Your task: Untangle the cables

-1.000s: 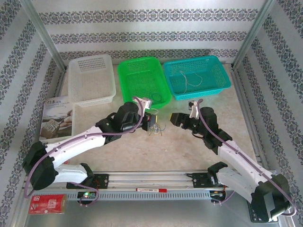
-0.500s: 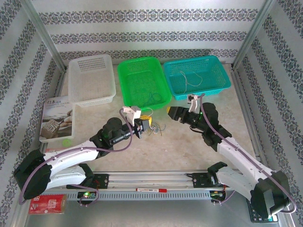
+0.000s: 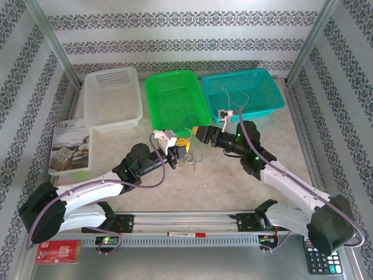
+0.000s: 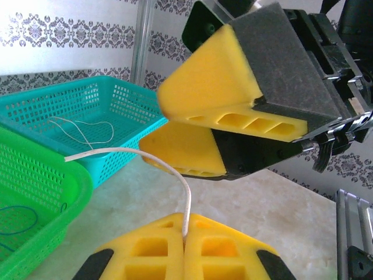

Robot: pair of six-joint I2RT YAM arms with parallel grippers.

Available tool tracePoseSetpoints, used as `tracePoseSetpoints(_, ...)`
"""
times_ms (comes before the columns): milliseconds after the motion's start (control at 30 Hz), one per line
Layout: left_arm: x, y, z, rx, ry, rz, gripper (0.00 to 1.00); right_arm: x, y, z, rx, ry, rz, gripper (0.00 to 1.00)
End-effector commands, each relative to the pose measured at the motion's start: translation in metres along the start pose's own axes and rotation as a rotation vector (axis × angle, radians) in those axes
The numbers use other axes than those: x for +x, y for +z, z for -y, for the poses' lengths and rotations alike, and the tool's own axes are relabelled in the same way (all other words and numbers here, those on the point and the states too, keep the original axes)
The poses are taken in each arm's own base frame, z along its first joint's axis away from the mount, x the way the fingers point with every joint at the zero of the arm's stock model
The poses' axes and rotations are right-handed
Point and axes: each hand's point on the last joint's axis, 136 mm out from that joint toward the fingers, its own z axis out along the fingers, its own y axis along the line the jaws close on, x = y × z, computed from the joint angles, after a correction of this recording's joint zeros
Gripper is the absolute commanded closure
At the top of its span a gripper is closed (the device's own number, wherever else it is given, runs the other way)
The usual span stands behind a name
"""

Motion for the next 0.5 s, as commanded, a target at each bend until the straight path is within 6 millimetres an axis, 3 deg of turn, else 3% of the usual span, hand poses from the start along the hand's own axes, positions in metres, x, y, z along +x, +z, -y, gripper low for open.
tracePoseSetpoints(0,-0.025,0.003,0.006,0.032,0.046,0.071,0.98,-0.01,0.008,-0.022,-0.066,-0.013,0.02,0.35)
tracePoseSetpoints(133,-0.027,0.003,0.007,0.037,0.046,0.074,0.99,-0.006,0.018,-0.025,-0.077,-0.006,-0.002,0.41)
tracePoseSetpoints(233,-0.024,0.005,0.006,0.034,0.044,0.061,0.99,-0.007,0.025,-0.031,-0.105,0.0,-0.011,0.64)
tracePoseSetpoints(300,-0.022,0.006,0.006,0.035,0.042,0.053,0.99,-0.01,0.028,-0.039,-0.124,-0.006,-0.013,0.92)
tracePoseSetpoints(333,-0.021,0.006,0.006,0.036,0.04,0.052,0.99,-0.012,0.028,-0.042,-0.13,-0.01,-0.011,1.0)
tracePoseSetpoints(467,-0.012,0.008,0.004,0.032,0.036,0.033,0.77,-0.024,0.025,-0.066,-0.174,-0.039,0.007,1.0)
